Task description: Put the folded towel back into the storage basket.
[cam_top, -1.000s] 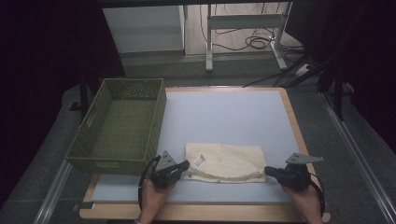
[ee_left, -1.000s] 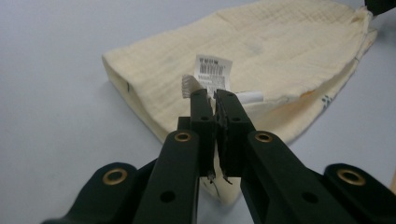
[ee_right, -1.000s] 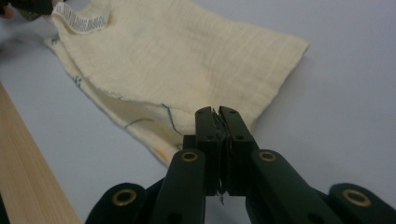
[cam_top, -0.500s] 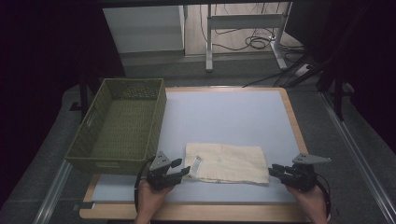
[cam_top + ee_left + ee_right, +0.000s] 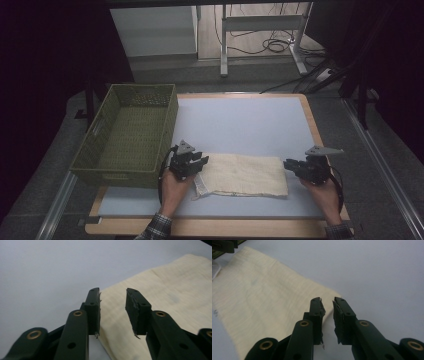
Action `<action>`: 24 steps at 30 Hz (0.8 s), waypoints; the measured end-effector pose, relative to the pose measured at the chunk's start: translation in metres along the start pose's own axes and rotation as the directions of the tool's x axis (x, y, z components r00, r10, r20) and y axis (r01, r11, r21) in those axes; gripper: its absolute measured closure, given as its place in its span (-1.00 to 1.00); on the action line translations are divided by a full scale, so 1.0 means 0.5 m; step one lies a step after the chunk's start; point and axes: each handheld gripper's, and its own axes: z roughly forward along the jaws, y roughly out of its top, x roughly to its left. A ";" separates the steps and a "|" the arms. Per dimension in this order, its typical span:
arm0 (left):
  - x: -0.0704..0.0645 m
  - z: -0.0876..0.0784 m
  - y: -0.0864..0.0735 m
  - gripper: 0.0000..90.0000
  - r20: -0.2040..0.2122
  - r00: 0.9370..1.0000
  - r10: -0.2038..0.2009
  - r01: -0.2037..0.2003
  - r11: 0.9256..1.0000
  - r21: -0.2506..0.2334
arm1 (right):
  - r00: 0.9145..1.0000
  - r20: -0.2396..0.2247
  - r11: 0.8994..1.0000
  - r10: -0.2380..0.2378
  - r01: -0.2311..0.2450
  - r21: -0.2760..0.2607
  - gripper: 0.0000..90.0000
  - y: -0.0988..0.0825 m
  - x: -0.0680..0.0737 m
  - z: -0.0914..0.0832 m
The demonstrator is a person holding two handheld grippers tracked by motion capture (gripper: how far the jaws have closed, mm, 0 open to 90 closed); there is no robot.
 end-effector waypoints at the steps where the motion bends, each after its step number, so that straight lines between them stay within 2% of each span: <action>1: 0.004 0.004 0.003 0.45 -0.007 1.000 0.001 -0.001 1.000 0.006 | 1.000 0.005 1.000 -0.004 0.004 0.000 0.72 0.010 -0.001 0.010; 3: 0.014 0.012 0.006 0.43 -0.030 1.000 -0.002 0.002 1.000 0.010 | 1.000 0.006 1.000 -0.013 0.013 0.008 0.72 0.023 -0.003 0.025; 5: 0.023 0.025 0.007 0.29 -0.060 0.998 -0.003 0.005 1.000 0.023 | 1.000 0.017 0.999 -0.027 0.026 0.018 0.70 0.033 -0.002 0.041; 7: 0.030 0.038 0.005 0.22 -0.079 0.997 0.002 0.001 0.999 0.040 | 0.998 0.039 0.998 -0.043 0.041 0.040 0.60 0.040 -0.001 0.062; 9: 0.034 0.049 0.001 0.17 -0.070 0.997 0.008 -0.004 0.998 0.061 | 0.994 0.083 0.994 -0.070 0.063 0.084 0.53 0.041 -0.002 0.081; 12: 0.032 0.060 -0.004 0.18 -0.080 0.996 0.035 -0.028 0.996 0.086 | 0.995 0.075 0.992 -0.071 0.062 0.112 0.50 0.033 -0.003 0.096; 13: 0.031 0.060 -0.004 0.22 -0.074 0.996 0.044 -0.037 0.995 0.088 | 0.994 0.077 0.991 -0.071 0.062 0.121 0.57 0.029 -0.002 0.098; 14: 0.029 0.061 -0.004 0.34 -0.062 0.997 0.054 -0.049 0.995 0.087 | 0.997 0.057 0.993 -0.055 0.049 0.110 0.74 0.025 -0.002 0.098; 15: 0.027 0.062 -0.003 0.45 -0.046 0.997 0.060 -0.056 0.995 0.088 | 0.998 0.042 0.993 -0.048 0.044 0.108 0.83 0.024 -0.001 0.097; 16: 0.025 0.062 -0.003 0.62 -0.026 0.998 0.061 -0.059 0.994 0.091 | 0.998 0.037 0.993 -0.056 0.052 0.108 0.89 0.024 0.001 0.097; 18: 0.019 0.061 -0.001 0.85 -0.025 0.997 0.078 -0.076 0.993 0.096 | 0.996 0.049 0.990 -0.080 0.074 0.120 0.92 0.029 0.003 0.096; 19: 0.017 0.060 0.000 0.89 -0.026 0.996 0.089 -0.086 0.992 0.092 | 0.994 0.063 0.989 -0.089 0.081 0.120 0.92 0.034 0.003 0.095; 22: 0.014 0.053 0.005 0.90 -0.010 0.997 0.071 -0.070 0.996 0.062 | 0.994 0.076 0.993 -0.080 0.072 0.097 0.92 0.057 -0.011 0.090; 24: 0.008 0.046 0.011 0.89 0.000 0.997 0.072 -0.072 0.996 0.043 | 0.994 0.079 0.994 -0.078 0.071 0.088 0.92 0.071 -0.023 0.090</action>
